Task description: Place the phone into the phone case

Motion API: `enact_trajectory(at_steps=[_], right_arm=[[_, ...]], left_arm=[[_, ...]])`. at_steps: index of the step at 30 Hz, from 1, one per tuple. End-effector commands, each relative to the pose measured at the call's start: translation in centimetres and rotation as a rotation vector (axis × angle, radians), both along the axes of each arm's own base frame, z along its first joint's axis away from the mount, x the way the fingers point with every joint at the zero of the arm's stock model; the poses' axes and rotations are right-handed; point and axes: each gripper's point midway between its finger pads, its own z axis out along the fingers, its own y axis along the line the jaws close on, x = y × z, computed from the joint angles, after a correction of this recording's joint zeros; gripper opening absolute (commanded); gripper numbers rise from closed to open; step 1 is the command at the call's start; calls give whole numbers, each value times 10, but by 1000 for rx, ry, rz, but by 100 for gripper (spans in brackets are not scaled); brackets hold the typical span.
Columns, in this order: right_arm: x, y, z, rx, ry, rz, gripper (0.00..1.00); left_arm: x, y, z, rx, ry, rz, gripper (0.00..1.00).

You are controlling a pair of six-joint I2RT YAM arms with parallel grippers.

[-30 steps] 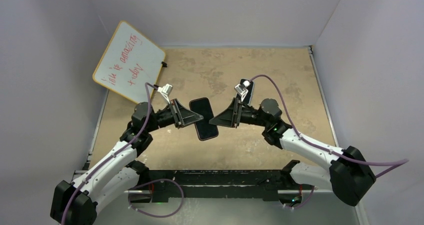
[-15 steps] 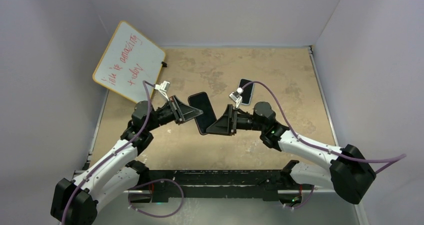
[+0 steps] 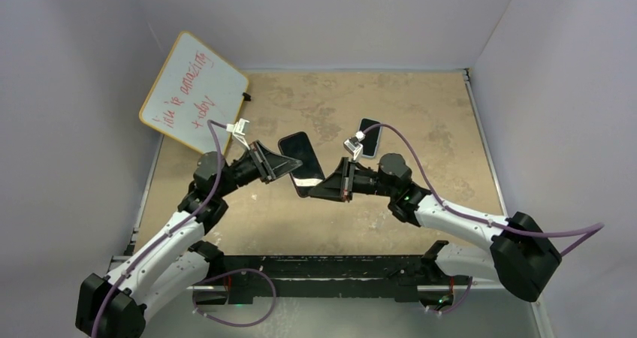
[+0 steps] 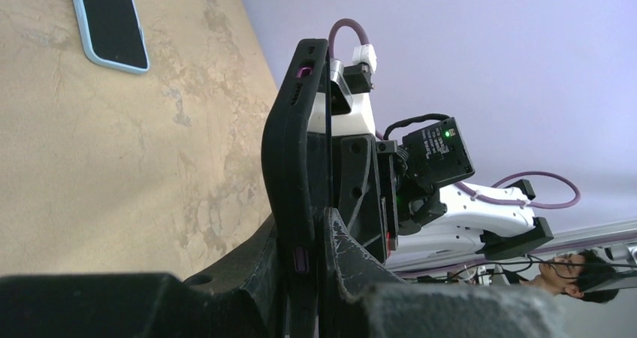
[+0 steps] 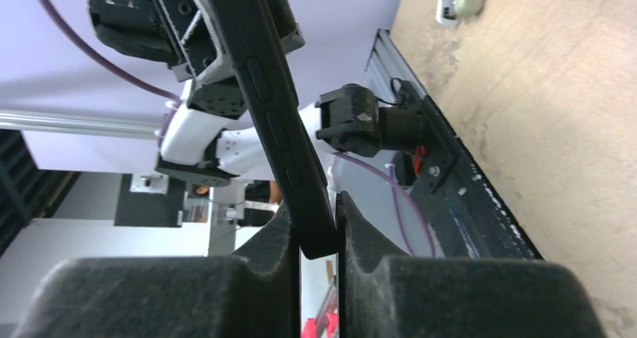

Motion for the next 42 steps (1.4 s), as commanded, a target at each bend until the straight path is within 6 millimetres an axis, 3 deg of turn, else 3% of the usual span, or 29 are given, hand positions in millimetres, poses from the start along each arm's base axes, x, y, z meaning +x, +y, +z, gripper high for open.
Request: enact_trajectory(at_steps=[1,3,10,17,20,23,28,32,35,37,38,42], right_arm=[[10,1,29,99,-39,-66,4],[12,0,31,113,-22,-84,0],[16,-7,23,100,19,-152,0],[8,-20,13,2,-65,-156,57],[8,-25,19,-15,-125,-168,68],[8,-23,26,-28,-171,-145,71],[11,-15,35,-30,-212,-111,61],[16,-10,37,-21,-215,-111,43],[16,-7,36,1,-191,-110,21],[18,-7,36,20,-185,-121,4],[19,-7,38,30,-181,-130,0],[32,-15,37,33,-177,-241,0]], left_arm=[[2,3,36,3,-165,21,0],[4,5,33,42,-178,36,0],[2,9,31,86,-191,44,0],[-14,0,45,12,-187,-59,0],[-26,-9,48,-1,-187,-165,0],[-34,-14,49,-6,-184,-243,0],[-43,-18,47,-4,-181,-319,0],[-46,-20,42,1,-155,-354,0],[-47,-20,40,9,-138,-371,0],[-46,-21,40,25,-130,-372,10],[-46,-20,39,41,-119,-368,19],[-42,-14,25,143,-82,-325,47]])
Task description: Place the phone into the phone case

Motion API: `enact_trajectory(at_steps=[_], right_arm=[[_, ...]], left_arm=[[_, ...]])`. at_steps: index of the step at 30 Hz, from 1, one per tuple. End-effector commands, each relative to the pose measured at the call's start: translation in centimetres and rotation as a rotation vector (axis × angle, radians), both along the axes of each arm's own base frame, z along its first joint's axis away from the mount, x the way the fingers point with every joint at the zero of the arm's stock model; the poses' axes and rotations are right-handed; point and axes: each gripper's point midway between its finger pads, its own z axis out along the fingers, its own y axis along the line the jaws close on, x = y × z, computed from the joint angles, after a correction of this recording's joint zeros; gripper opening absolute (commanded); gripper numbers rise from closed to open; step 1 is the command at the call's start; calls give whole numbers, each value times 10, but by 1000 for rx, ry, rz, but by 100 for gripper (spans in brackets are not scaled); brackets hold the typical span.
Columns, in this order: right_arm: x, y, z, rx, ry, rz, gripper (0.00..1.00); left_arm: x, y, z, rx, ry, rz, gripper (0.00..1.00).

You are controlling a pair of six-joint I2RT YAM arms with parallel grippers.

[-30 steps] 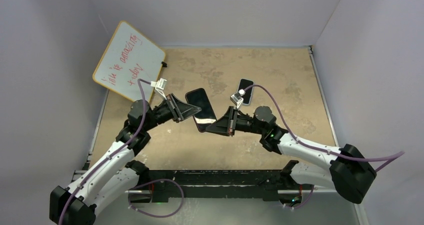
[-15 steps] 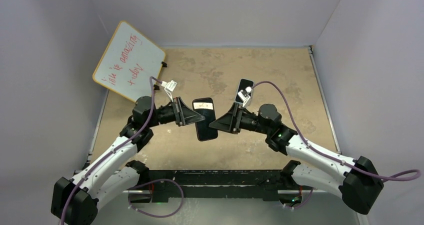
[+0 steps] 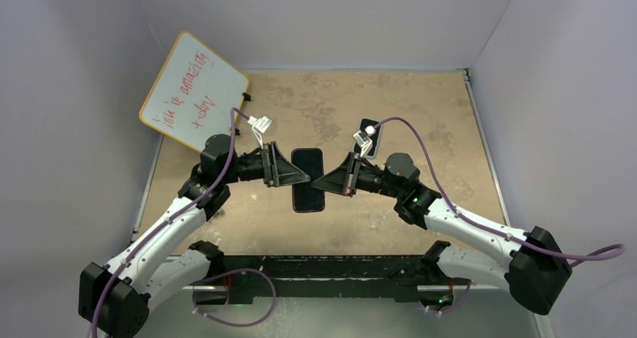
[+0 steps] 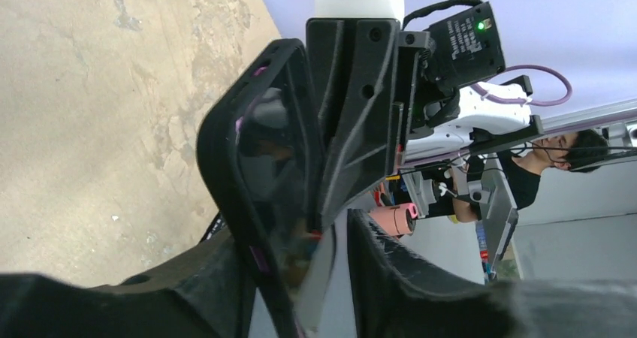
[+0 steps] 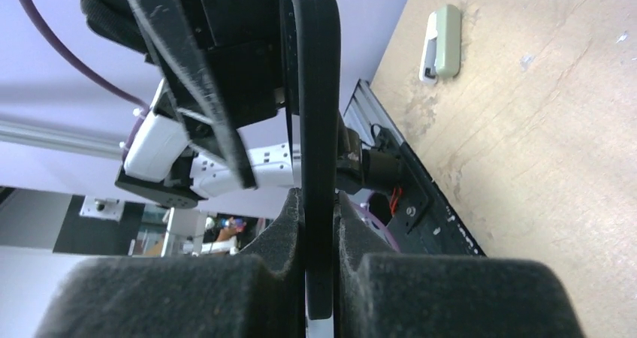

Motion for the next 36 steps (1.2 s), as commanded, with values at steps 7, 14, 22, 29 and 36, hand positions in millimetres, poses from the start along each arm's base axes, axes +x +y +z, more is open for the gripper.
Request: enact_trajectory(at_steps=[7,14,22,29,36], right_arm=[[34,-23,21,104,-53,-272,0],[40,-27,17,98,-34,-315,0],[43,-30,3,101,1,-346,0],[44,-30,1,111,7,-349,0],[44,-28,-4,114,21,-339,0]], left_arm=[[-19,8,-14,79,39,-28,57],[-16,9,-24,95,89,2,56],[-12,8,-39,56,157,43,60],[-6,4,-49,24,211,58,54],[-2,3,-57,27,246,81,55]])
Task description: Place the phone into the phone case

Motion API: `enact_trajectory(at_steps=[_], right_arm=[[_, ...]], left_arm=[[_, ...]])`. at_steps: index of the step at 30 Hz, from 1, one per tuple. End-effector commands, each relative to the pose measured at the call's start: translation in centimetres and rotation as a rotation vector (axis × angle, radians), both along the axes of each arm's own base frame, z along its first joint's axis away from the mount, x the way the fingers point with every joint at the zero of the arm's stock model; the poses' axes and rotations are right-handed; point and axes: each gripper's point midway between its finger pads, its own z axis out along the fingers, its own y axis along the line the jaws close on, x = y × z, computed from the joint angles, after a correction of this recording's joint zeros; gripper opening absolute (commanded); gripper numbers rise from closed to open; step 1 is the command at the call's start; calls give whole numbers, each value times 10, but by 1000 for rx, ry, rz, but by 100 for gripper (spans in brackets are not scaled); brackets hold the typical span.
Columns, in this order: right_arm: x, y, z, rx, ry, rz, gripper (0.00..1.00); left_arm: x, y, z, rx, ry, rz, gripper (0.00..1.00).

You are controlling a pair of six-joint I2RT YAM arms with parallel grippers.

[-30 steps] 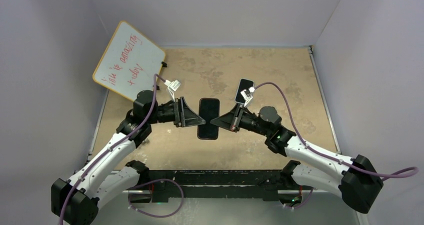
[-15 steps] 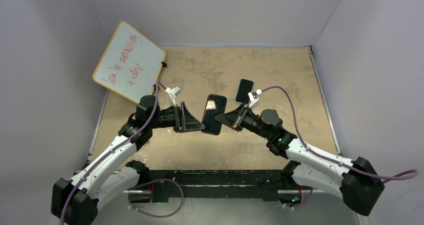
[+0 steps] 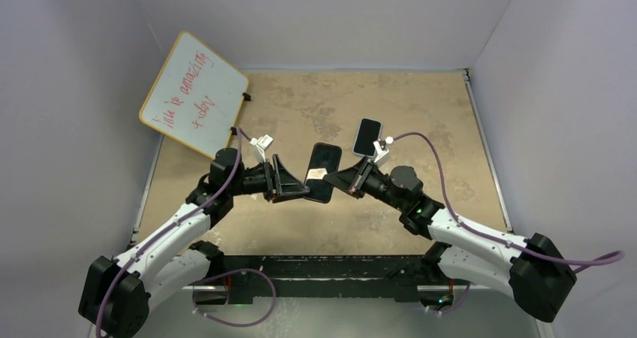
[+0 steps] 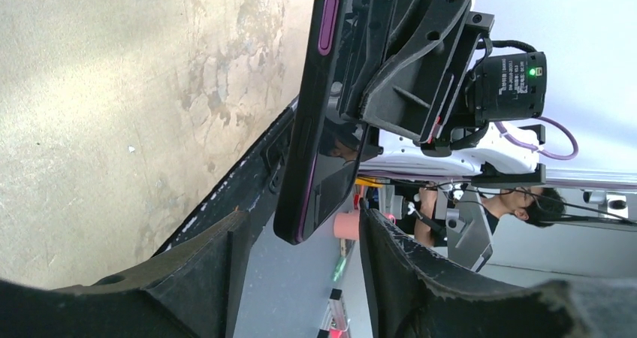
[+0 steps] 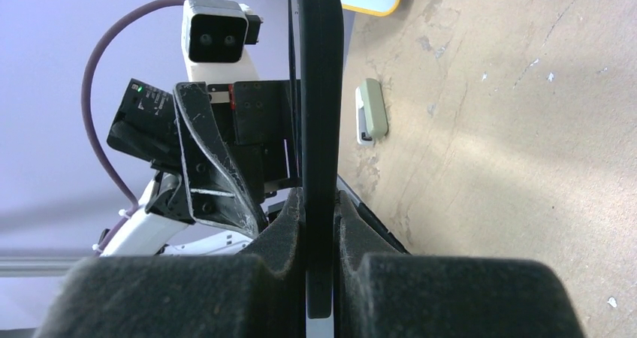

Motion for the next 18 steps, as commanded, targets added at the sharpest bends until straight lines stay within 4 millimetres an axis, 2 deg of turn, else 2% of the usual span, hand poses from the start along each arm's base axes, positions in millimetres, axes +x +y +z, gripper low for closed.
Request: enact_trajectory(at_steps=[1,8,9,11,12,18], right_arm=[[7,2,35,117,-79,-20,0],[8,0,32,138,-77,-34,0],[8,0,30,131,-78,-32,0],[9,1,29,123,-81,-32,0],[9,1,28,115,-83,-33,0],[12,2,11,50,-75,-34,0]], left_arm=[[6,-4,8,-52,-20,16,53],[0,-6,2,-81,38,-11,38],[0,-6,1,-74,41,-10,32],[1,-5,-4,-44,52,-3,8],[2,-4,-8,-22,56,0,1],[3,2,-26,71,89,26,0]])
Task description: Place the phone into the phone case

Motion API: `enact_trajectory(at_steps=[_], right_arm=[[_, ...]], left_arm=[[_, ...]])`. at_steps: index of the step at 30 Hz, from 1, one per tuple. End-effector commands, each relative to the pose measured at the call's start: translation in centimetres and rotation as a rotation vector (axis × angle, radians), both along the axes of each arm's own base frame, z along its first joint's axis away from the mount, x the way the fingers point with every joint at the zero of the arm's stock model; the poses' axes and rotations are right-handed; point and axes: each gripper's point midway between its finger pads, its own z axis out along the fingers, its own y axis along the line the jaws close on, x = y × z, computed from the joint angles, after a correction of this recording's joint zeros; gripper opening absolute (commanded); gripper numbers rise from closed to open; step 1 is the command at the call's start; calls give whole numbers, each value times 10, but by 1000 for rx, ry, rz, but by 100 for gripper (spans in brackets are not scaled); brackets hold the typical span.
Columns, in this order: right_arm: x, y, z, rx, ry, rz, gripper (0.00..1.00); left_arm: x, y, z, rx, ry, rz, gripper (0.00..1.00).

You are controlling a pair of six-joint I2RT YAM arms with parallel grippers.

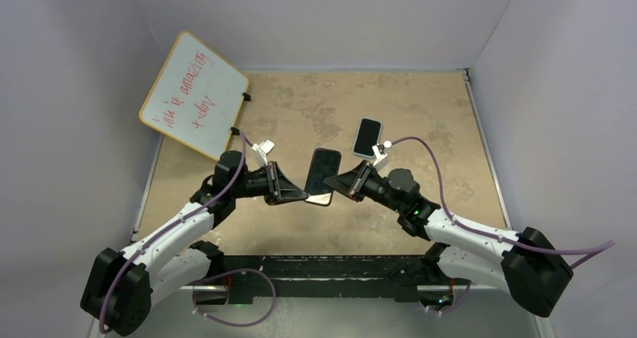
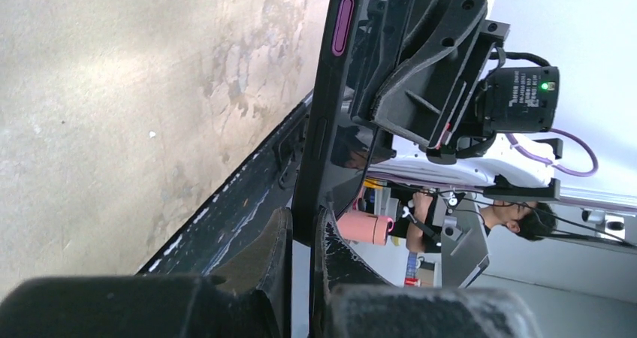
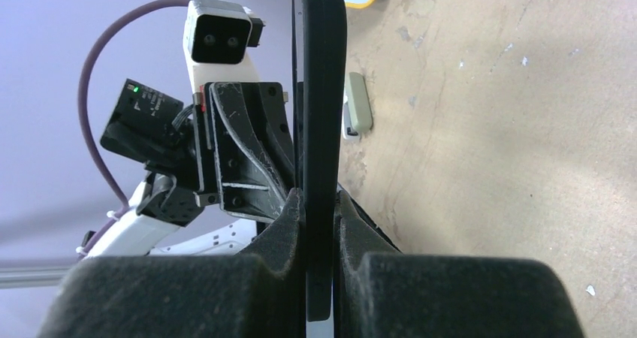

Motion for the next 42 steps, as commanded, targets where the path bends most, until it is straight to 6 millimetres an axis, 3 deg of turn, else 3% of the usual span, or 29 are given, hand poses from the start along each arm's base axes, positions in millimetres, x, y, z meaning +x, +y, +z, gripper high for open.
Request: enact_trajectory(at_steps=[1,5,13,18,22,29,33,35,42], right_arm=[[11,2,30,43,-115,-27,0],[11,3,21,12,-104,-24,0],[20,8,8,-42,-88,-11,0],[37,16,-17,-183,-94,2,0],[59,28,-37,-262,-95,53,0],[122,39,-65,-403,-103,72,0],[158,38,-83,-433,-85,79,0],[171,36,-104,-456,-43,93,0],[194,29,-138,-491,35,123,6]], left_arm=[[3,4,-9,88,10,14,0],[7,11,-13,180,-2,26,2],[31,33,8,391,-188,81,67],[44,51,31,504,-360,104,85],[49,67,42,598,-488,107,89],[51,96,37,737,-636,143,91],[45,94,37,694,-666,143,91],[45,94,38,693,-672,148,91],[47,93,32,705,-653,137,91]])
